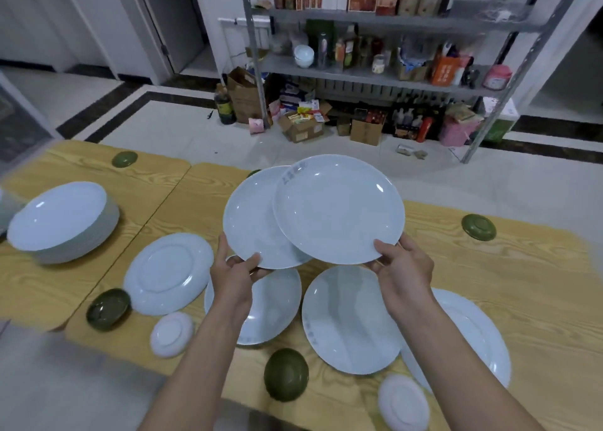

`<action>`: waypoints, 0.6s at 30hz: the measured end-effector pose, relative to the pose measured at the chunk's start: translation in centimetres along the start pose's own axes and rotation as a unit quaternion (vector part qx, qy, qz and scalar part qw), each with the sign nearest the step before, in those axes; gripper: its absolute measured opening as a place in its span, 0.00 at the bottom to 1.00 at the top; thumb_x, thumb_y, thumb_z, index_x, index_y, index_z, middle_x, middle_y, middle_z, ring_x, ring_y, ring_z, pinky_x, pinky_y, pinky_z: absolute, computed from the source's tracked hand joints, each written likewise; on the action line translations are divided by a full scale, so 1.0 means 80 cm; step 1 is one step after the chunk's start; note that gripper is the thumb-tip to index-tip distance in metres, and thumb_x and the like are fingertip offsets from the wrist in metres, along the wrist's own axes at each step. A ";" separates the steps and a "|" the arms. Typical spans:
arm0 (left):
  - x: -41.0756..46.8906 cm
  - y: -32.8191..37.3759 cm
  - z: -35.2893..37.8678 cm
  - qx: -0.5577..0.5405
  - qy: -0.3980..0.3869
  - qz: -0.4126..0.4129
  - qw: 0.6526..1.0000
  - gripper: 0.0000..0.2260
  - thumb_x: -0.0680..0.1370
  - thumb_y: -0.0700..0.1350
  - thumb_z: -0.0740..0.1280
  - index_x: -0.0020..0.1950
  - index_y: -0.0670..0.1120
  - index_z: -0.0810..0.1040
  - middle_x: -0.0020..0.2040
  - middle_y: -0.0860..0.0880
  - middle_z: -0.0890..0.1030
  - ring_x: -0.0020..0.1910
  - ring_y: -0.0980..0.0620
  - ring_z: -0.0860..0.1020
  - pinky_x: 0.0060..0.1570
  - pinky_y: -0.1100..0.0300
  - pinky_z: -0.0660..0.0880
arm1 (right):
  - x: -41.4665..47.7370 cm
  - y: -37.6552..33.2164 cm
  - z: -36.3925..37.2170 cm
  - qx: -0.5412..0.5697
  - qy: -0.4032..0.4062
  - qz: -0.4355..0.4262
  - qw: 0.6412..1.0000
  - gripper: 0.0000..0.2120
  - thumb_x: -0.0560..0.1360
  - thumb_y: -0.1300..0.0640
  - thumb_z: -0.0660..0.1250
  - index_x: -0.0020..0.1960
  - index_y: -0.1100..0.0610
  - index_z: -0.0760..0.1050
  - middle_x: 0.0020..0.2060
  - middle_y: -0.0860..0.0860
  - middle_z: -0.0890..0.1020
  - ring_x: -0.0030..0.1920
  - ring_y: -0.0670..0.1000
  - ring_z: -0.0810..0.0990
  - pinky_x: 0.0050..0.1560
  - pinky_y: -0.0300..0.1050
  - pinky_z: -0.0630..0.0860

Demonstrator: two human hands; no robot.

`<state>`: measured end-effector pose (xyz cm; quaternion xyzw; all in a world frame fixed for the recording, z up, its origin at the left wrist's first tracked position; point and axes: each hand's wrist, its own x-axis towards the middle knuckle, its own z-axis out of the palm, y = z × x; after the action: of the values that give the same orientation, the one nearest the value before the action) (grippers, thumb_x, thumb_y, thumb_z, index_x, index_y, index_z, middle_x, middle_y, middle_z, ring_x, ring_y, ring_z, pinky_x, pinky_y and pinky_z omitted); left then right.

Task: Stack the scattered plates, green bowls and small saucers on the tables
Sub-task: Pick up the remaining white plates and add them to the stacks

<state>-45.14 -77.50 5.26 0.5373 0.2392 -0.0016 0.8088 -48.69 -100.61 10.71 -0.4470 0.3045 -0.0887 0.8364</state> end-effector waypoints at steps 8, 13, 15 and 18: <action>-0.049 0.034 -0.092 -0.061 0.046 0.015 0.997 0.39 0.76 0.28 0.66 0.79 0.54 0.56 0.55 0.42 0.79 0.52 0.38 0.83 0.39 0.56 0.82 | -0.075 0.040 0.055 -0.028 -0.061 0.004 0.998 0.19 0.73 0.75 0.66 0.60 0.60 0.78 0.49 0.53 0.86 0.49 0.55 0.85 0.46 0.51 0.83; -0.072 0.059 -0.182 -0.077 0.064 0.019 0.995 0.38 0.76 0.27 0.65 0.79 0.54 0.57 0.54 0.45 0.79 0.52 0.39 0.83 0.45 0.49 0.83 | -0.140 0.085 0.100 -0.028 -0.094 0.009 0.995 0.16 0.74 0.74 0.65 0.56 0.58 0.78 0.50 0.52 0.86 0.46 0.53 0.85 0.46 0.49 0.84; -0.082 0.071 -0.226 -0.087 0.071 0.041 0.993 0.36 0.76 0.26 0.65 0.78 0.54 0.63 0.61 0.46 0.79 0.53 0.43 0.82 0.47 0.46 0.82 | -0.168 0.107 0.119 -0.024 -0.102 0.018 0.994 0.17 0.74 0.74 0.65 0.58 0.59 0.78 0.50 0.52 0.86 0.47 0.54 0.85 0.47 0.50 0.83; -0.094 0.087 -0.284 -0.089 0.075 0.070 0.991 0.33 0.76 0.25 0.64 0.73 0.54 0.69 0.61 0.48 0.79 0.52 0.48 0.81 0.38 0.55 0.82 | -0.206 0.140 0.148 -0.027 -0.119 0.027 0.992 0.18 0.74 0.74 0.65 0.61 0.61 0.78 0.53 0.54 0.85 0.48 0.55 0.85 0.47 0.51 0.83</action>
<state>-58.74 -56.68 7.24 0.4775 0.2600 0.1164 0.8312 -56.26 -78.93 13.68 -0.4681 0.2175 -0.0042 0.8565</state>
